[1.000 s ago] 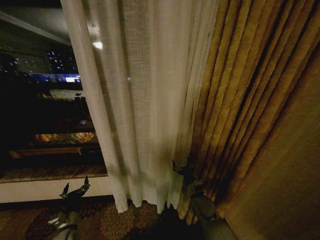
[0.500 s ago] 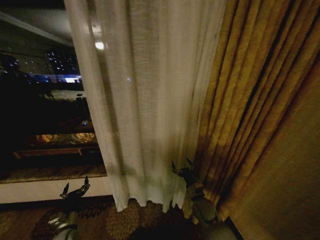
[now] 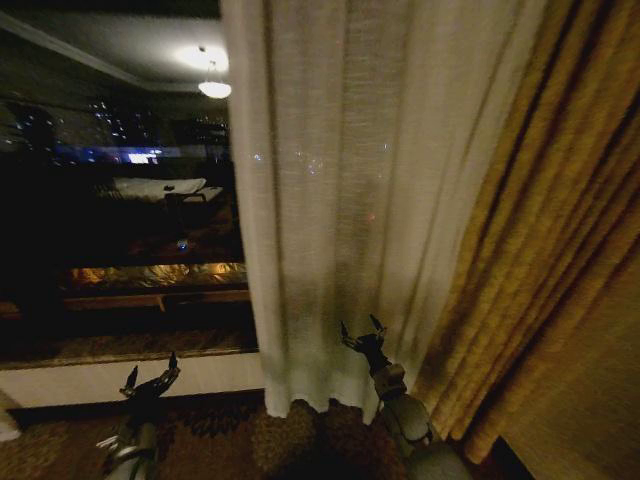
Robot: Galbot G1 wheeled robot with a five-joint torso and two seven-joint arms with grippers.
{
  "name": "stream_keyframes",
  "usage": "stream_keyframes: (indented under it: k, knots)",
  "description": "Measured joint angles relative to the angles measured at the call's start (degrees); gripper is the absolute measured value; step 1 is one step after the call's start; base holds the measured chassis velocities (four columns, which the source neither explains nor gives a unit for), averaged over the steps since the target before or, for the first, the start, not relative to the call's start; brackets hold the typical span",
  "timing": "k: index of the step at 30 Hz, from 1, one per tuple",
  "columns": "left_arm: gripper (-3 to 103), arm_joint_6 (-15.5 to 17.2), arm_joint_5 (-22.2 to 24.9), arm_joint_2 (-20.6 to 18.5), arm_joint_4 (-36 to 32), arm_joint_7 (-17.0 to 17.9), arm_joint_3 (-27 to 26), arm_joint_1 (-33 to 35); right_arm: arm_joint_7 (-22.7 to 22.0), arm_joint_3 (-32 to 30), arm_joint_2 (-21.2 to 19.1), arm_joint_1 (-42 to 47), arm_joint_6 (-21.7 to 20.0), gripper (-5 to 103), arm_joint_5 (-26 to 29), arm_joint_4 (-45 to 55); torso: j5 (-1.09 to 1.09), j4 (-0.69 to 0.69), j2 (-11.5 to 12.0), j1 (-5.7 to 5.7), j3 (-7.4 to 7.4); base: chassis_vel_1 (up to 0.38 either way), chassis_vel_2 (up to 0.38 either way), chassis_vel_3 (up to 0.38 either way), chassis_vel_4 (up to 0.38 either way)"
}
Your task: Open the curtains by pulling them apart, changing their state from closed to fully open.
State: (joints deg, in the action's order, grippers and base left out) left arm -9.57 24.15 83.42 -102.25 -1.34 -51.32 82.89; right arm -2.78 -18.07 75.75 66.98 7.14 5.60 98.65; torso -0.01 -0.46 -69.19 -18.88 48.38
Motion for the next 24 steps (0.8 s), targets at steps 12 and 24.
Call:
stream_keyframes:
  k: [12,24]
  knots:
    - [100,0.0,0.0,0.0,0.0,0.0,0.0,0.0,1.0,0.5,0.9,-1.0,3.1,100,0.4,-1.3,-0.03,0.02,0.0,0.01,-0.01,0.273,0.287,-0.274,-0.283]
    - [100,0.0,0.0,0.0,0.0,0.0,0.0,0.0,4.5,0.7,1.7,-0.9,4.5,100,-0.4,-2.1,0.02,-0.01,0.0,0.01,0.0,0.001,0.017,0.001,-0.023]
